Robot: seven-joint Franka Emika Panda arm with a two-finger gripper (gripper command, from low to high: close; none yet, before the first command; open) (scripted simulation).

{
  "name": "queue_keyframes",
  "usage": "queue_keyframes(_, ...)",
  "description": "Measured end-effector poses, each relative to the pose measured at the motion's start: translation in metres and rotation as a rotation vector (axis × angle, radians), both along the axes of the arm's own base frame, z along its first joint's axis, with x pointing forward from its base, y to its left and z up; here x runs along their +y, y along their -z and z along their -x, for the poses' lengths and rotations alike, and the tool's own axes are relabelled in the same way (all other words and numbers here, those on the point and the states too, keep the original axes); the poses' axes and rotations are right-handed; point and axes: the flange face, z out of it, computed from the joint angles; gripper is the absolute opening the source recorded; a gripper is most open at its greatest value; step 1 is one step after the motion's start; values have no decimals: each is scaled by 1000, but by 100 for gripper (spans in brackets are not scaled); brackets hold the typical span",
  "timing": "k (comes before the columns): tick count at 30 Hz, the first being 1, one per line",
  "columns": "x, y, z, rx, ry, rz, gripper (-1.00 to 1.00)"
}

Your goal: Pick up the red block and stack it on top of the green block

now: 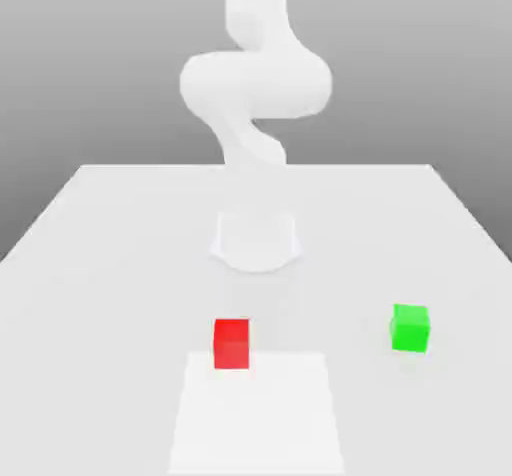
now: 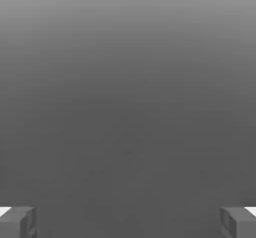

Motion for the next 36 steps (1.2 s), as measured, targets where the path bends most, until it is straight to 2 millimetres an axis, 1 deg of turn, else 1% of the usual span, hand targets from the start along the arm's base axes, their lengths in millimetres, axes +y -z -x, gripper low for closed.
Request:
queue_keyframes(2, -11, 50, -18, 74, 6, -8, 0)
queue_keyframes(4, -19, 99, -30, 147, 9, -13, 0)
queue_keyframes(7, -25, 174, -37, 257, 8, -15, 0)
queue_keyframes(9, -27, 225, -35, 333, 5, -12, 0)
queue_keyframes(11, -27, 275, -25, 411, -1, -8, 0)
queue_keyframes(13, -26, 326, -9, 494, -9, -2, 0)
queue_keyframes(17, -21, 429, 42, 677, -31, 9, 0)
queue_keyframes(18, -20, 442, 49, 701, -37, 7, 0)
queue_keyframes(20, -20, 455, 52, 718, -43, 1, 0)
queue_keyframes(29, -19, 480, 48, 718, -54, -11, 0)
queue_keyframes(36, -20, 502, 51, 716, -46, -3, 0)
